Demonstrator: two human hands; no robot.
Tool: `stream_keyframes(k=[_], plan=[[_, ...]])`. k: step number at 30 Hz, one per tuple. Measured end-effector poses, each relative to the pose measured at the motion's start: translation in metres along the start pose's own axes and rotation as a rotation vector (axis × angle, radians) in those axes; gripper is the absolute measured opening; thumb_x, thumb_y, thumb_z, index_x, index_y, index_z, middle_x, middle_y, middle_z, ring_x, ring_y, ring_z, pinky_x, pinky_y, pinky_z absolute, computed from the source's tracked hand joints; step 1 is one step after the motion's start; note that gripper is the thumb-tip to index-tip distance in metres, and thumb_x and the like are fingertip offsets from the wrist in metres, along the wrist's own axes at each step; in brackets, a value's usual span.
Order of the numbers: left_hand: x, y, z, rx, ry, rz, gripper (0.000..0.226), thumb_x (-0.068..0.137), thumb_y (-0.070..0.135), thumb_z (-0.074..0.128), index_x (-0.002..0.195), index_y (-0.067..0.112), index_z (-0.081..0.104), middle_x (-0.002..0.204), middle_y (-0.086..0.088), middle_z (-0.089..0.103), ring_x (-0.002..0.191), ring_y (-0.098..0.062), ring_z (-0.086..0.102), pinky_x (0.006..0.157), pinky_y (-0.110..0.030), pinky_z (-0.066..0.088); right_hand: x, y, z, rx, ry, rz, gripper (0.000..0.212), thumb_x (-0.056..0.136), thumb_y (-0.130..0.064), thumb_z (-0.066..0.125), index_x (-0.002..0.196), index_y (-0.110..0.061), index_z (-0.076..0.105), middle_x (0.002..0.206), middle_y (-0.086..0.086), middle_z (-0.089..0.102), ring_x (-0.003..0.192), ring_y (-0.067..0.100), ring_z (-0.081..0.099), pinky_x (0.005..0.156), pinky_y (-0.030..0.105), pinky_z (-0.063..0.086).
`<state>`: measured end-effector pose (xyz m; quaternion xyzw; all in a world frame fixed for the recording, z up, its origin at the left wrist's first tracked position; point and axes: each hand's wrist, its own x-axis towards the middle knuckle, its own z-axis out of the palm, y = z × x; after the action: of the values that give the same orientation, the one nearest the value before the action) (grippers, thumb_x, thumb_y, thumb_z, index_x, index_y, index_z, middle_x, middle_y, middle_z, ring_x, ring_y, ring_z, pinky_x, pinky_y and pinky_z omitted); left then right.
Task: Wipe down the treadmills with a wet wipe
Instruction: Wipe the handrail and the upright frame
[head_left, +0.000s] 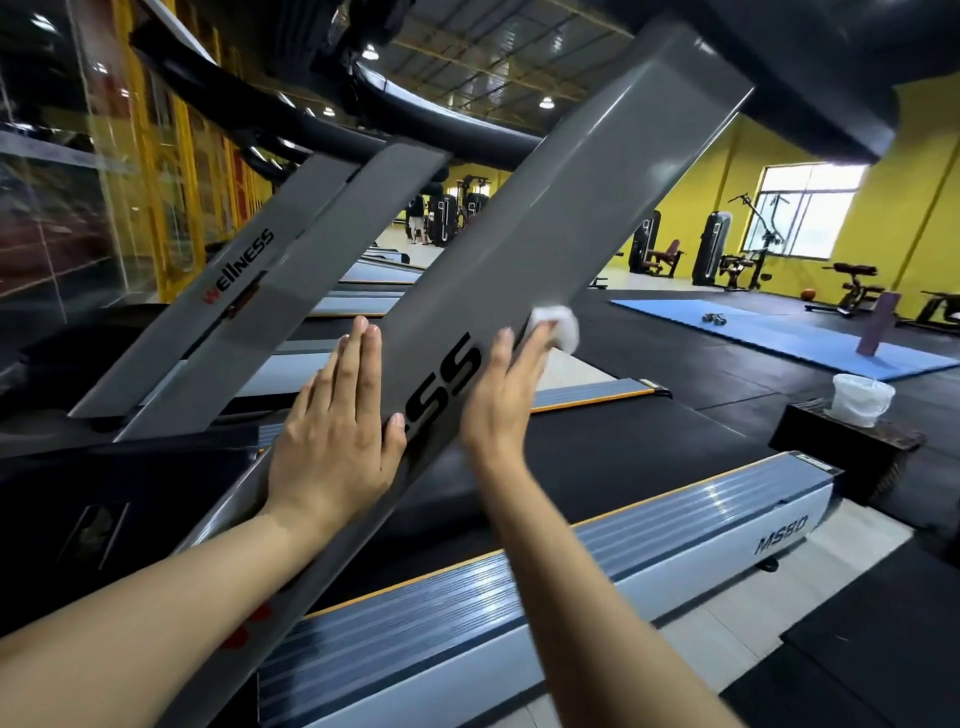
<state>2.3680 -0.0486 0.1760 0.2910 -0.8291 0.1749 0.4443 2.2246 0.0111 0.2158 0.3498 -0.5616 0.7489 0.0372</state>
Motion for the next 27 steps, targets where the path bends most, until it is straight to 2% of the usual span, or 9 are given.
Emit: stream_keyframes(k=[2, 4, 10, 12, 14, 17, 21, 24, 27], plan=[[-0.001, 0.001, -0.002, -0.002, -0.016, -0.009, 0.082, 0.097, 0.036, 0.044, 0.161, 0.000, 0.006, 0.169, -0.017, 0.010, 0.152, -0.033, 0.028, 0.115, -0.048, 0.039, 0.041, -0.016, -0.012, -0.148, 0.047, -0.139, 0.063, 0.108, -0.039, 0.030, 0.161, -0.016, 0.006, 0.168, 0.009, -0.003, 0.154, 0.014, -0.006, 0.118, 0.016, -0.004], [0.000, 0.002, -0.004, -0.002, -0.023, -0.019, 0.082, 0.097, 0.036, 0.044, 0.161, 0.000, 0.005, 0.169, -0.017, 0.010, 0.152, -0.032, 0.027, 0.116, -0.047, 0.038, 0.059, -0.017, -0.018, -0.336, 0.015, -0.340, 0.068, 0.104, -0.047, 0.027, 0.161, -0.014, 0.009, 0.169, 0.009, 0.001, 0.155, 0.017, -0.006, 0.125, 0.028, -0.002], [0.001, -0.003, -0.011, -0.024, -0.070, 0.004, 0.087, 0.097, 0.038, 0.051, 0.161, 0.001, 0.006, 0.169, -0.016, 0.010, 0.153, -0.030, 0.026, 0.122, -0.038, 0.024, 0.002, -0.001, -0.016, -0.701, -0.416, -0.979, 0.058, 0.106, -0.040, 0.039, 0.156, -0.012, 0.033, 0.165, 0.013, 0.022, 0.155, 0.025, 0.011, 0.125, 0.048, 0.016], [0.001, -0.004, -0.015, -0.072, -0.091, -0.006, 0.086, 0.098, 0.038, 0.052, 0.162, 0.005, 0.005, 0.170, -0.011, 0.009, 0.154, -0.026, 0.022, 0.124, -0.035, 0.019, 0.017, -0.015, -0.018, -0.752, -0.434, -1.104, 0.052, 0.107, -0.038, 0.039, 0.152, -0.012, 0.041, 0.162, 0.010, 0.032, 0.153, 0.024, 0.022, 0.123, 0.047, 0.021], [-0.001, -0.003, -0.021, -0.158, -0.127, -0.042, 0.087, 0.099, 0.032, 0.056, 0.163, 0.011, 0.001, 0.171, -0.005, 0.006, 0.155, -0.021, 0.018, 0.125, -0.036, 0.021, 0.046, -0.036, -0.015, -0.814, -0.304, -1.101, 0.046, 0.107, -0.036, 0.039, 0.144, -0.012, 0.053, 0.154, 0.010, 0.045, 0.148, 0.025, 0.033, 0.121, 0.046, 0.025], [-0.024, -0.007, -0.030, -0.238, -0.167, -0.287, 0.090, 0.097, 0.032, 0.060, 0.163, 0.018, 0.002, 0.165, -0.007, 0.026, 0.144, -0.029, 0.037, 0.114, -0.047, 0.038, 0.066, -0.060, -0.004, -0.836, -0.150, -1.003, 0.041, 0.106, -0.034, 0.039, 0.127, -0.011, 0.066, 0.140, 0.010, 0.059, 0.143, 0.028, 0.041, 0.121, 0.047, 0.025], [-0.062, -0.024, -0.041, -0.208, -0.338, -0.521, 0.082, 0.097, 0.049, 0.056, 0.161, 0.020, 0.014, 0.152, -0.007, 0.040, 0.135, -0.033, 0.042, 0.110, -0.049, 0.037, 0.003, -0.029, 0.013, -0.745, -0.378, -1.078, 0.040, 0.104, -0.031, 0.042, 0.127, -0.007, 0.064, 0.135, 0.012, 0.059, 0.140, 0.032, 0.042, 0.122, 0.049, 0.020], [-0.058, -0.027, -0.040, -0.209, -0.452, -0.585, 0.069, 0.093, 0.031, 0.064, 0.150, 0.007, 0.031, 0.144, -0.016, 0.043, 0.130, -0.040, 0.043, 0.108, -0.052, 0.036, -0.061, 0.005, 0.022, -0.681, -0.581, -1.163, 0.043, 0.103, -0.033, 0.045, 0.134, -0.007, 0.061, 0.144, 0.013, 0.055, 0.143, 0.030, 0.041, 0.122, 0.048, 0.022], [-0.051, -0.024, -0.039, -0.186, -0.479, -0.617, 0.064, 0.088, 0.026, 0.069, 0.138, 0.002, 0.037, 0.135, -0.021, 0.046, 0.126, -0.044, 0.045, 0.105, -0.052, 0.039, -0.064, 0.016, 0.022, -0.625, -0.587, -1.170, 0.046, 0.103, -0.033, 0.044, 0.142, -0.011, 0.055, 0.153, 0.011, 0.046, 0.147, 0.025, 0.035, 0.122, 0.047, 0.024]])
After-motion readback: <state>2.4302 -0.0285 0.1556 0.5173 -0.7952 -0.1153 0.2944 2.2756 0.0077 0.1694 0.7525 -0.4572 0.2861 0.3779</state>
